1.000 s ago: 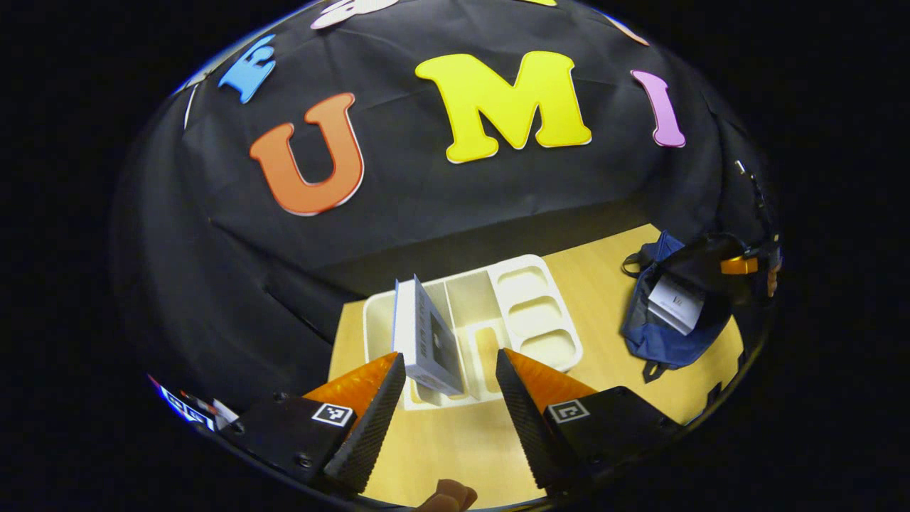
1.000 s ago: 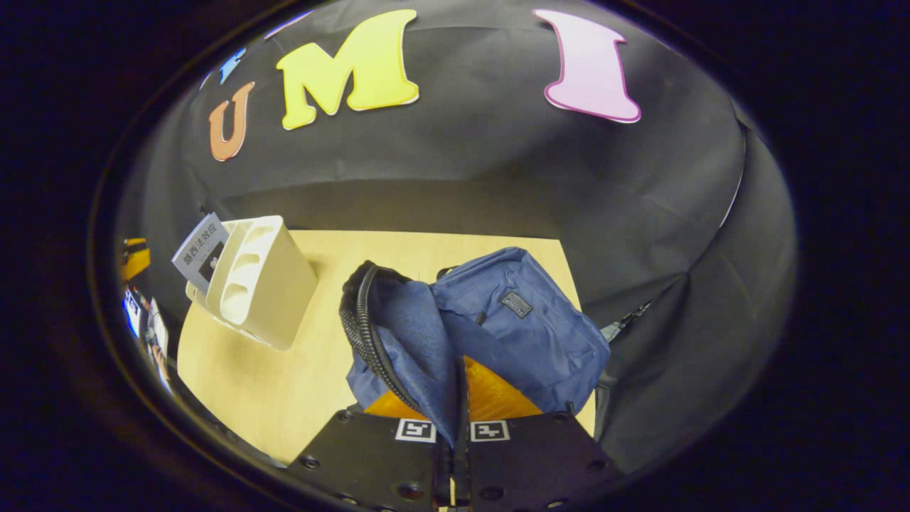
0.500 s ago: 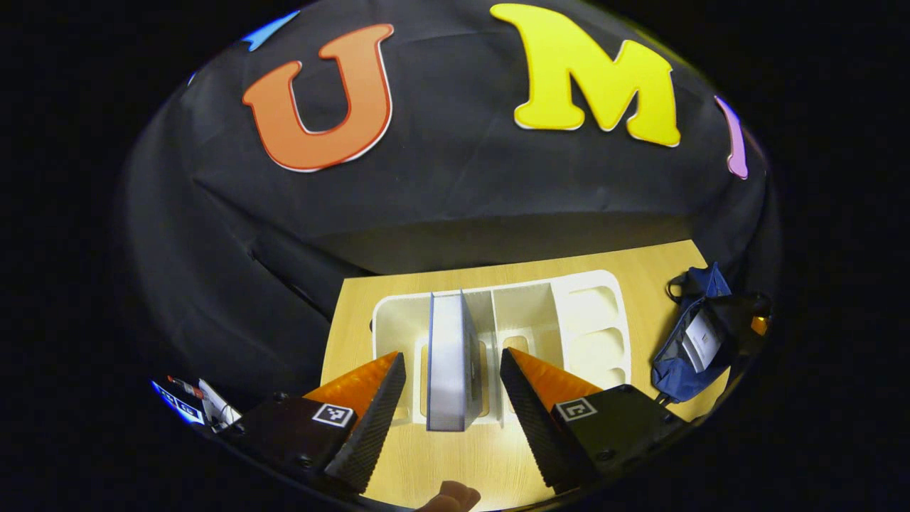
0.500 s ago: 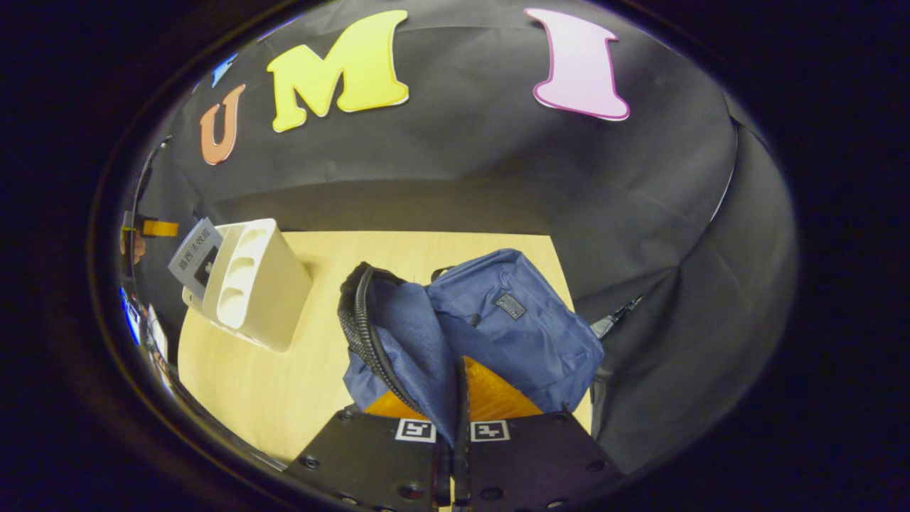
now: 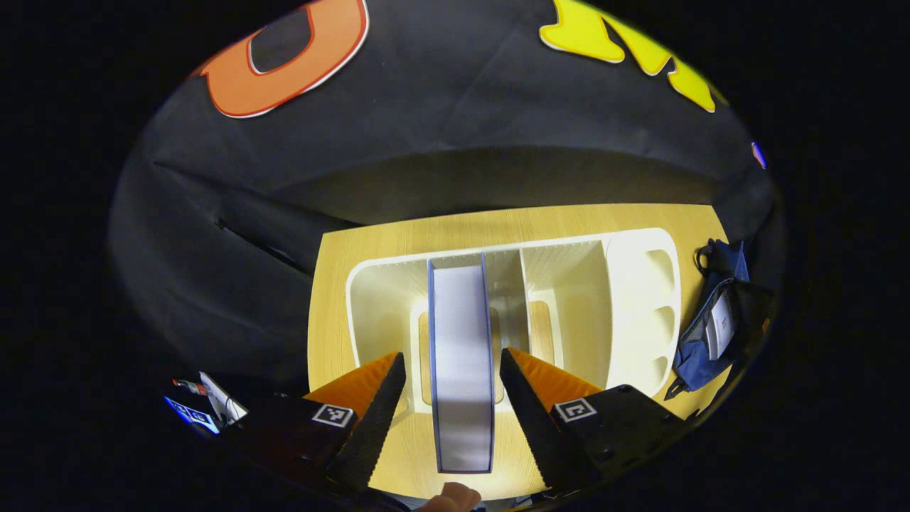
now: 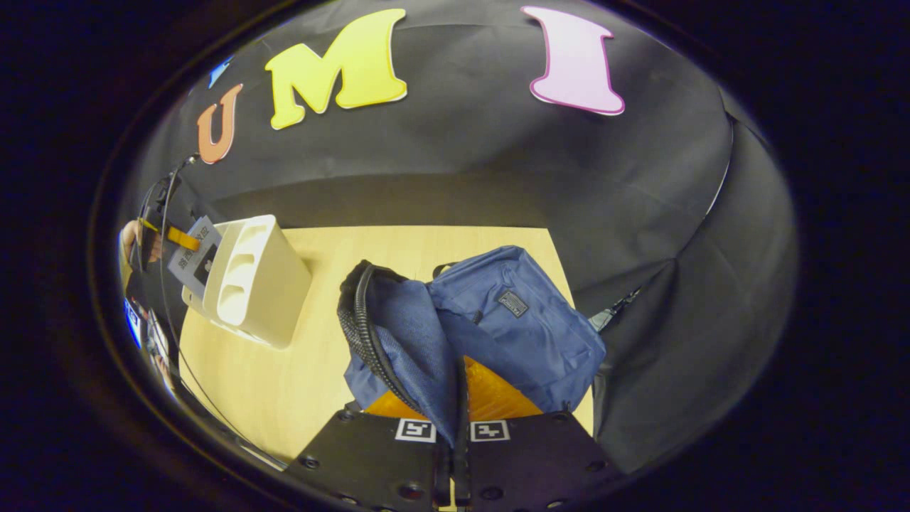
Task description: Open the schoolbag, grab two books from the bookshelf and put them into the schoolbag.
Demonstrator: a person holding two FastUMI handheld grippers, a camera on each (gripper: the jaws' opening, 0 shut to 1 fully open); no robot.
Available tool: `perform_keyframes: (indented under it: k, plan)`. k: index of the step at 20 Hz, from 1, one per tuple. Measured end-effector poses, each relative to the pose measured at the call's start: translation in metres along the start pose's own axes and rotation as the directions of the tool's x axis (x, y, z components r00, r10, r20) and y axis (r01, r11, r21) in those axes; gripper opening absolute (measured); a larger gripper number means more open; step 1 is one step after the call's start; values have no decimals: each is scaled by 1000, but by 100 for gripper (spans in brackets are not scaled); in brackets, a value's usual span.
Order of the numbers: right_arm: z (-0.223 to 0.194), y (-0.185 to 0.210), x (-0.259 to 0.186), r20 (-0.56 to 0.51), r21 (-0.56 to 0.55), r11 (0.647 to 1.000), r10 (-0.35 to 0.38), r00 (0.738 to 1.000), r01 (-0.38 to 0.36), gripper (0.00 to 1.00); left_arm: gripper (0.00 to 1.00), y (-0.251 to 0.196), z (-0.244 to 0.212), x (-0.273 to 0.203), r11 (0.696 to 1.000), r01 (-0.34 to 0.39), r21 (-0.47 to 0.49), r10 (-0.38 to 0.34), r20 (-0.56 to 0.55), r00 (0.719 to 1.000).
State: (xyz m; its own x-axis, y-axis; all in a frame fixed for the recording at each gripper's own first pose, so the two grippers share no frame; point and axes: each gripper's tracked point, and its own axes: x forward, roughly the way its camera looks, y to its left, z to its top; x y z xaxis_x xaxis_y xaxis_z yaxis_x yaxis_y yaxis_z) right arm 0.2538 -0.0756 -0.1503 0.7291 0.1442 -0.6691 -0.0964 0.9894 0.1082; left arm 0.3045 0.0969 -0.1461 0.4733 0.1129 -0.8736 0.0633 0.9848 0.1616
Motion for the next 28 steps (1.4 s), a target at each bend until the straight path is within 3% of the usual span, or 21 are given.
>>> perform_keyframes:
  k: [3,6,11,15,17,18,20,21,25,28]
  plan:
    - [0,-2,-1,3,-2,1000,1,1000,-1,3,84,-2,-7,10,1000,-4,4,4,-92,996]
    - [-1,-2,-1,6,-3,1000,8,1000,-8,3,70,-7,-13,9,1000,-5,-10,4,-142,990]
    - [-6,-3,-1,9,-2,1000,23,1000,-22,3,48,-29,-19,0,995,75,-58,-83,-144,986]
    - [-7,-3,-1,17,-3,999,34,999,-34,3,45,-34,-34,-24,985,95,-143,-114,-132,985]
    - [-9,-4,-1,20,-10,999,42,999,-42,3,48,-37,-39,-49,977,133,-167,-150,-93,984]
    - [-9,-5,-1,21,-8,999,48,999,-47,3,45,-37,-42,-62,974,144,-174,-157,-66,985]
    - [-8,-4,0,21,-3,998,62,998,-62,3,48,-29,-53,-92,971,148,-187,-153,-12,988]
    - [-9,-5,0,24,-2,998,68,997,-68,3,45,-27,-60,-108,969,154,-195,-154,16,988]
    - [-11,-6,3,29,-4,995,97,995,-97,2,45,-31,-104,-166,943,207,-261,-189,92,978]
    - [-15,-3,9,15,-35,992,119,993,-119,3,45,-55,-153,-195,916,276,-293,-255,109,961]
